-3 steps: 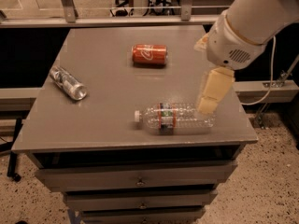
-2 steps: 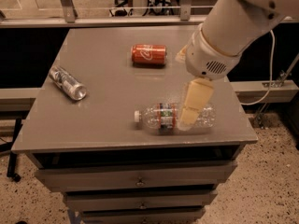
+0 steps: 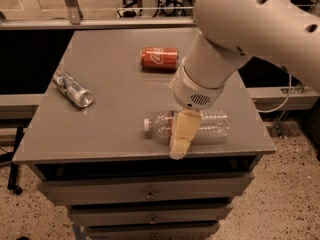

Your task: Place water bottle upright

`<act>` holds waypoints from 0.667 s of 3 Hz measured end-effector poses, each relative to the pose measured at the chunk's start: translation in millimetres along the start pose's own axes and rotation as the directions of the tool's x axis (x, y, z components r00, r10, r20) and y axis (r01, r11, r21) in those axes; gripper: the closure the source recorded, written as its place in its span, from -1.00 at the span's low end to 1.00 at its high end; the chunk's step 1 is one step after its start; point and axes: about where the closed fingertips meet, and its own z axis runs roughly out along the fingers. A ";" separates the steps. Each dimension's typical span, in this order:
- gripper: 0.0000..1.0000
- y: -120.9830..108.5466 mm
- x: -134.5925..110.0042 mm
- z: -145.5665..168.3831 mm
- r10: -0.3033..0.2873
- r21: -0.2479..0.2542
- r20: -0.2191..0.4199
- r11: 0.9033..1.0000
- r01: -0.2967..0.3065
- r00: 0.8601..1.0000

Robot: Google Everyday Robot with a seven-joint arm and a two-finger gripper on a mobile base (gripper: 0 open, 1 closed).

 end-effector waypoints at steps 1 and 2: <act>-0.96 -2.4 4.6 20.1 0.007 0.014 -0.019 1.000 -0.007 1.000; -0.51 -2.1 6.2 31.2 0.003 0.019 -0.034 1.000 -0.002 0.999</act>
Offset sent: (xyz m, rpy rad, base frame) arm 0.0093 0.0049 -0.0468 -0.0489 -0.0140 -0.0133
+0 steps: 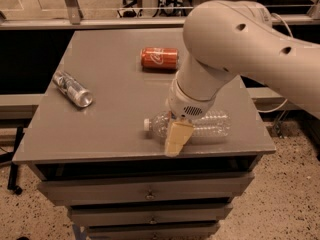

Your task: Place water bottle upright

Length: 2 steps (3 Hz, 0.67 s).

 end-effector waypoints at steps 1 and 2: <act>-0.06 -1.8 0.2 4.9 0.005 0.000 -0.009 1.000 -0.005 1.000; 0.40 -11.3 -0.2 -0.9 0.018 0.013 -0.012 1.000 -0.018 1.000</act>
Offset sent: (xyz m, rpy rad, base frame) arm 0.0274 -0.0050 0.0181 -0.0056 -0.0253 -0.0506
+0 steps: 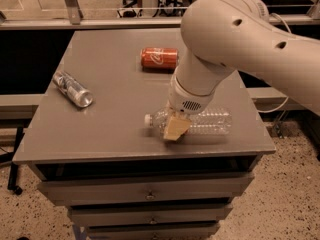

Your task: Place water bottle upright

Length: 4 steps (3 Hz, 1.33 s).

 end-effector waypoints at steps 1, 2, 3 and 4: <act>0.87 -21.0 0.9 -15.6 0.032 0.015 0.043 0.999 -0.032 0.999; 1.00 -60.1 -8.2 -55.7 0.074 0.067 0.207 0.994 -0.090 0.976; 1.00 -86.4 -20.2 -90.6 0.094 0.099 0.398 0.984 -0.145 0.912; 1.00 -108.0 -25.2 -124.4 0.108 0.106 0.634 0.969 -0.224 0.766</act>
Offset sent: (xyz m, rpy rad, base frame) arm 0.0889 -0.0198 0.1382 0.4939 -0.1415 -0.1258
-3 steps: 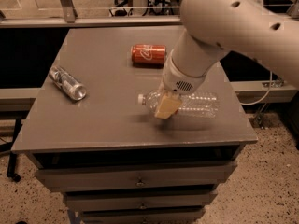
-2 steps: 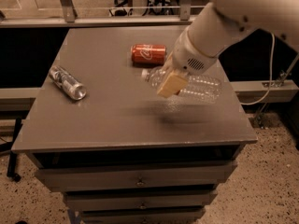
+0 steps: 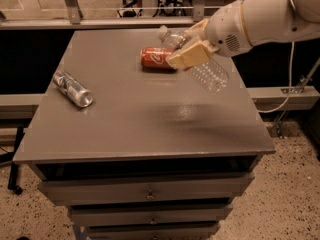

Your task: Place water bottle upright

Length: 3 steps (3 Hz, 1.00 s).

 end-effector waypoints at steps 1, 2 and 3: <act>1.00 -8.9 -1.3 -18.4 0.079 0.012 0.202 0.996 -0.083 0.976; 1.00 -12.8 2.1 -31.9 0.145 0.004 0.372 0.987 -0.158 0.917; 1.00 -17.2 9.2 -51.7 0.188 0.002 0.549 0.974 -0.227 0.814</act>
Offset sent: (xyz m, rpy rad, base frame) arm -0.0098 -0.0646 0.0270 0.7415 -0.0714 -0.0714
